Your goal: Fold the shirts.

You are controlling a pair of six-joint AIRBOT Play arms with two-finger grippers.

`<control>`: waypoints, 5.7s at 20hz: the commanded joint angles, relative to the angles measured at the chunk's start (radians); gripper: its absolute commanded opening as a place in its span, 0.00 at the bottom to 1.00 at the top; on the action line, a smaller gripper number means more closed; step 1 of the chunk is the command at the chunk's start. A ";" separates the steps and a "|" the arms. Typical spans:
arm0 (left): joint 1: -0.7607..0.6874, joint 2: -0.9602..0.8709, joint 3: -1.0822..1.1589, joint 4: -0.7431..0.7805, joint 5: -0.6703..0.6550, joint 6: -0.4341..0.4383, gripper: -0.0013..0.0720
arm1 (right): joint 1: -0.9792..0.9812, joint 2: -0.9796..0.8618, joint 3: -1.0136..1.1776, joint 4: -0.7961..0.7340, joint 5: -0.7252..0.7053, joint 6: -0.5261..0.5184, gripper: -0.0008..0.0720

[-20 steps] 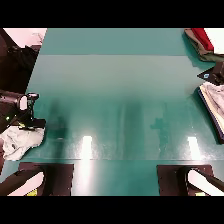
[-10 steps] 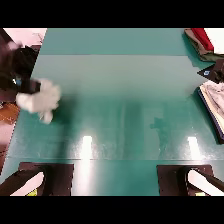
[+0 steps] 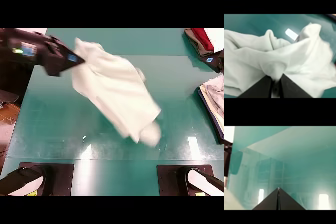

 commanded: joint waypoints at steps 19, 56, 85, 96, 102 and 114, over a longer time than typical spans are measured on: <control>0.363 -0.023 -0.597 0.219 -0.113 -0.141 0.90 | 0.000 0.001 0.000 0.006 -0.011 -0.014 0.03; 0.441 0.115 -0.470 0.191 0.017 -0.096 0.05 | 0.543 -0.635 0.001 0.174 -0.143 -0.130 0.83; 0.441 0.122 0.235 0.072 0.076 -0.122 0.05 | 0.278 -0.034 0.584 -0.360 0.021 -0.092 0.03; 0.441 0.121 0.286 -0.295 -0.086 -0.122 0.05 | 0.061 0.257 0.584 -0.357 -0.028 -0.053 0.03; 0.438 0.121 -0.202 -0.267 -0.174 -0.146 0.05 | 0.181 -0.006 0.584 -0.359 0.174 0.066 0.03; 0.441 0.121 -0.806 0.119 0.480 -0.128 0.05 | 0.500 -0.609 0.584 -0.462 0.138 0.066 0.03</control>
